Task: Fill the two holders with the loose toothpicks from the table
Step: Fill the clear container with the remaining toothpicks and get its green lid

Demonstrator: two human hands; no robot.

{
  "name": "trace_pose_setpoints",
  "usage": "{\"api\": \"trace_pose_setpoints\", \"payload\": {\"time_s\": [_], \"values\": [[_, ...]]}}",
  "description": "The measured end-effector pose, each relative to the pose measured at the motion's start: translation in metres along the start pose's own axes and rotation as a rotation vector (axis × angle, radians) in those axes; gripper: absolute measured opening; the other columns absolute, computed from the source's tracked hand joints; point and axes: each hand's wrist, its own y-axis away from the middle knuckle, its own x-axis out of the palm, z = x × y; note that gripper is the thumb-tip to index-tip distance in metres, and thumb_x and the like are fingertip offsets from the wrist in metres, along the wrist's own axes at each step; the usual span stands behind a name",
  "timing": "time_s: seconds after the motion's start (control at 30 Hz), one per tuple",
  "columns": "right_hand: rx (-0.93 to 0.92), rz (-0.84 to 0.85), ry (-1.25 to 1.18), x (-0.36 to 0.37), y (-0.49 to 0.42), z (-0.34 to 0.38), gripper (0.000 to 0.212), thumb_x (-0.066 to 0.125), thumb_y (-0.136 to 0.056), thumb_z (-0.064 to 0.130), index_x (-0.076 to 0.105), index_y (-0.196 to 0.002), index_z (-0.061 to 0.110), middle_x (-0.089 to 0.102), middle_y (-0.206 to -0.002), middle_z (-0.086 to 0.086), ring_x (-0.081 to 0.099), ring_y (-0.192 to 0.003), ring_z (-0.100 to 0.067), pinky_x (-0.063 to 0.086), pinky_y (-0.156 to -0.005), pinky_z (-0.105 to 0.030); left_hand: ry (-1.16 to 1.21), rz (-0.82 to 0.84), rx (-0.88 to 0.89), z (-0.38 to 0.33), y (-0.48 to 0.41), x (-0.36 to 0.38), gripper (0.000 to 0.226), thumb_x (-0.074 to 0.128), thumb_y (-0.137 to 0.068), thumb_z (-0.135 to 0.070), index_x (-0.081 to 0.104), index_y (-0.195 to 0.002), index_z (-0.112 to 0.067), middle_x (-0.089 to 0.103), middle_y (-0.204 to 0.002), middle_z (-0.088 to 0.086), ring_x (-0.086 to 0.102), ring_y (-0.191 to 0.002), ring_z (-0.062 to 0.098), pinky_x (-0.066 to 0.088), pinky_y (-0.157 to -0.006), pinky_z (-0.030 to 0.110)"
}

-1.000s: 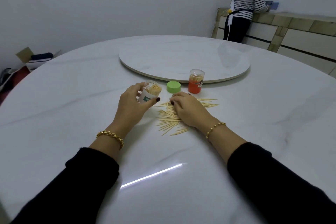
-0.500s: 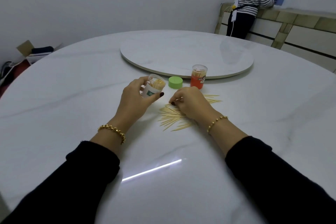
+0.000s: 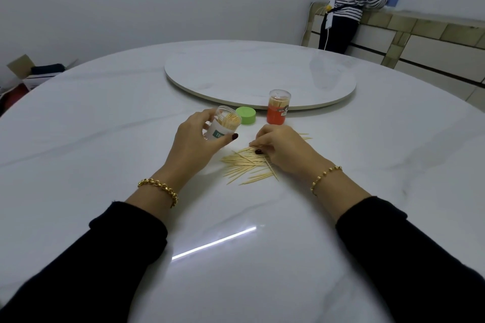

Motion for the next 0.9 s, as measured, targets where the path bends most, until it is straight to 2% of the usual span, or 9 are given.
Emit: {"api": "trace_pose_setpoints", "payload": {"time_s": [0.23,0.3,0.4,0.47,0.53,0.67,0.8,0.9], "values": [[0.032,-0.166,-0.051,0.005,0.000,-0.004,0.014,0.063,-0.087,0.006,0.076,-0.093,0.009,0.070,-0.096,-0.003,0.064,-0.088,-0.020,0.048,-0.080,-0.029,-0.020,0.012,0.009,-0.002,0.001,0.002,0.056,0.076,-0.076,-0.037,0.056,-0.126,-0.019,0.059,-0.116,-0.001,0.052,-0.099,0.010,0.037,-0.068,-0.001],[0.075,-0.205,-0.102,0.005,-0.001,-0.005,0.014,0.064,-0.086,0.005,0.076,-0.092,0.008,0.071,-0.095,-0.003,0.063,-0.087,-0.019,0.045,-0.078,-0.022,-0.017,0.008,0.011,-0.003,0.001,0.001,0.054,0.076,-0.077,-0.037,0.056,-0.125,-0.021,0.059,-0.116,-0.002,0.052,-0.099,0.010,0.037,-0.068,0.001],[0.141,-0.278,-0.216,0.002,0.000,-0.004,0.013,0.065,-0.085,0.002,0.075,-0.093,0.005,0.070,-0.094,-0.001,0.059,-0.084,-0.011,0.036,-0.074,-0.003,-0.009,0.008,0.011,-0.003,0.001,0.001,0.054,0.075,-0.077,-0.036,0.056,-0.125,-0.019,0.059,-0.116,-0.001,0.053,-0.100,0.010,0.039,-0.068,0.004],[0.199,-0.321,-0.324,-0.001,0.001,-0.003,0.011,0.067,-0.084,0.002,0.075,-0.091,0.005,0.068,-0.090,0.001,0.057,-0.080,-0.004,0.036,-0.073,0.001,-0.003,0.016,0.006,-0.002,0.001,0.001,0.055,0.076,-0.077,-0.035,0.057,-0.126,-0.018,0.060,-0.116,-0.001,0.054,-0.100,0.011,0.040,-0.069,0.005],[0.263,-0.352,-0.436,-0.004,0.001,-0.005,0.008,0.069,-0.084,0.006,0.076,-0.089,0.007,0.069,-0.086,0.002,0.059,-0.079,-0.001,0.039,-0.073,-0.002,-0.004,0.023,0.006,-0.002,0.001,0.002,0.056,0.075,-0.077,-0.036,0.056,-0.126,-0.018,0.059,-0.117,-0.001,0.053,-0.100,0.010,0.039,-0.069,0.006],[0.379,-0.393,-0.734,-0.013,-0.002,-0.006,0.006,0.070,-0.085,0.014,0.075,-0.086,0.015,0.073,-0.088,-0.001,0.065,-0.088,-0.010,0.048,-0.083,-0.017,0.001,0.024,0.011,-0.005,0.002,0.003,0.055,0.076,-0.077,-0.035,0.057,-0.125,-0.019,0.059,-0.116,-0.002,0.052,-0.099,0.009,0.038,-0.069,0.001],[0.379,-0.415,-0.987,-0.028,-0.003,-0.001,0.009,0.065,-0.088,0.012,0.074,-0.088,0.013,0.073,-0.090,-0.003,0.066,-0.099,-0.016,0.048,-0.098,-0.030,0.003,0.053,0.038,-0.011,0.006,0.008,0.055,0.077,-0.076,-0.034,0.057,-0.125,-0.018,0.058,-0.114,-0.004,0.052,-0.097,0.008,0.036,-0.070,-0.003],[0.370,-0.404,-1.133,-0.041,-0.003,0.006,0.011,0.063,-0.090,0.016,0.073,-0.091,0.012,0.072,-0.102,-0.007,0.064,-0.109,-0.020,0.045,-0.104,-0.038,0.002,0.074,0.063,-0.015,0.008,0.012,0.058,0.077,-0.076,-0.036,0.057,-0.127,-0.017,0.059,-0.114,-0.005,0.053,-0.097,0.008,0.036,-0.072,-0.002]]}}
